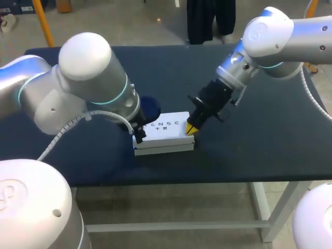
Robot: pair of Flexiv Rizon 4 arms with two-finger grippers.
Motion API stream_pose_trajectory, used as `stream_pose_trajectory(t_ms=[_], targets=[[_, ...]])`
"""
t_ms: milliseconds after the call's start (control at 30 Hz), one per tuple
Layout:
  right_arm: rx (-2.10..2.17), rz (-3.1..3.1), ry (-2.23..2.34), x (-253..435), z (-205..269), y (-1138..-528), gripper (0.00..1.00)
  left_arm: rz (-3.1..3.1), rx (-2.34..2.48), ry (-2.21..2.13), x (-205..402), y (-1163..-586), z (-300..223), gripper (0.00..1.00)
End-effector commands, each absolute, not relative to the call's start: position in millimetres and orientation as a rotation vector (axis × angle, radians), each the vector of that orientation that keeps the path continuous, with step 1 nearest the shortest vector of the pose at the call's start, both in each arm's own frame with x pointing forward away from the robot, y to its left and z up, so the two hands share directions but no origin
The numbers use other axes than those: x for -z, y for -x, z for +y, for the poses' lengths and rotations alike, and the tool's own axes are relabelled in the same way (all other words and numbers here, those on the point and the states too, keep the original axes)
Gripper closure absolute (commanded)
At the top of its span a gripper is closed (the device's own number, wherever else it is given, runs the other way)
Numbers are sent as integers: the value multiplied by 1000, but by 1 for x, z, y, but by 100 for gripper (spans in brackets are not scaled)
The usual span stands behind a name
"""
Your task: Assemble the packaging by folding the flat box into shape, placing the metal phone stand inside, and closing the box properly
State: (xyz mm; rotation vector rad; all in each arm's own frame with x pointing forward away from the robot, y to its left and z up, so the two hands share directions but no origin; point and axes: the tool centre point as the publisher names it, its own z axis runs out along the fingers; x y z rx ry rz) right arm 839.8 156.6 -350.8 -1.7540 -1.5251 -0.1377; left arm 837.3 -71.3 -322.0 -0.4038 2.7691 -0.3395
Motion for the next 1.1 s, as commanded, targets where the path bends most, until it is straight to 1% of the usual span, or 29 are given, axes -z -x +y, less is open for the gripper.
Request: stream_pose_trajectory(t_ms=[33,300,1100], targets=[[131,-1526,1751,351,158,-841,100,2768,452,390,324,-840,-58,100],[129,-1527,1751,352,159,-841,100,2816,438,381,340,-848,-66,100],[117,-1502,1744,365,155,-839,100,2861,418,354,362,-836,-69,100]])
